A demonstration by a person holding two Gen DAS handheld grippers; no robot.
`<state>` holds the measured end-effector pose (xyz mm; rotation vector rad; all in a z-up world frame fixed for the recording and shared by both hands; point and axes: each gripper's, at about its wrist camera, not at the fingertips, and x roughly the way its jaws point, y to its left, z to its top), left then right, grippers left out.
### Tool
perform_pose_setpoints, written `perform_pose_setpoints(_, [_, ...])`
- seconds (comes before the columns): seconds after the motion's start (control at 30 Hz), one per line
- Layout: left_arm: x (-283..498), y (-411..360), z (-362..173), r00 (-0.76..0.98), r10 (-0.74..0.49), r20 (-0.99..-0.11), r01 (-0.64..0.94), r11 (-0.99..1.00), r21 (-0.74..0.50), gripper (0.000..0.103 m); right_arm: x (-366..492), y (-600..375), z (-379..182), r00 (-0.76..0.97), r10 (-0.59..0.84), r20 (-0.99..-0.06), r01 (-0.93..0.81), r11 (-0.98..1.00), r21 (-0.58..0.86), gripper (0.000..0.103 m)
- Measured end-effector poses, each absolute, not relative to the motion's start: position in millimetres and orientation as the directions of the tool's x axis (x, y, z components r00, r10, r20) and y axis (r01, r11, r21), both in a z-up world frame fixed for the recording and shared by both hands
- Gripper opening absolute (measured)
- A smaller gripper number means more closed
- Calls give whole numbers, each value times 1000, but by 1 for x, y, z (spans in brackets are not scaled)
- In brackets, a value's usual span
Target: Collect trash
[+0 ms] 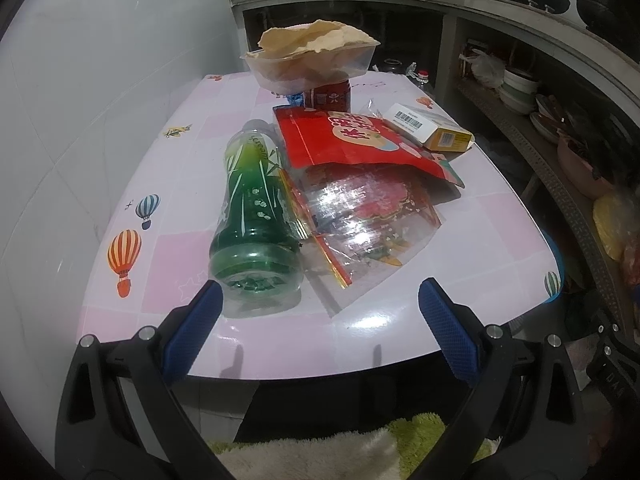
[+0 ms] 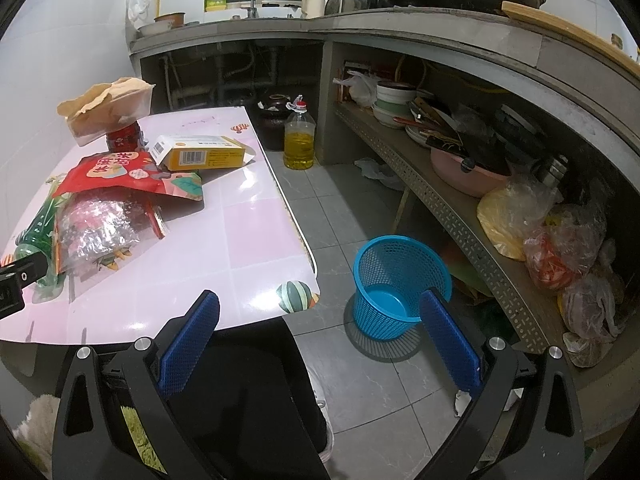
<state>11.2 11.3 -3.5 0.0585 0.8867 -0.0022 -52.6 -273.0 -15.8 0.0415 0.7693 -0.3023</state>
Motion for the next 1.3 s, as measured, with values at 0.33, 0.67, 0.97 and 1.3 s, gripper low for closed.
perform_pose_setpoints(0.33, [23,18,5,663,-71,-745,84,996,-20,94,-22,-275,-10,669,-261,-696,310,949,-58,98])
perform_pose_setpoints(0.67, [57,46,37,718,-289,-633,226,957,-180,94,17,-261,8,714,-200,-671,232,972,-42,97])
perform_pose_setpoints(0.97, [116,95,98,829,-246,-502,152,963,-223,94,70,-246,67,829,-6,-559,27,999,28,97])
perform_pose_setpoints(1.3, [161,90,99,786,-332,-522,278,943,-181,92,229,-189,144,543,601,-587,-442,799,408,98])
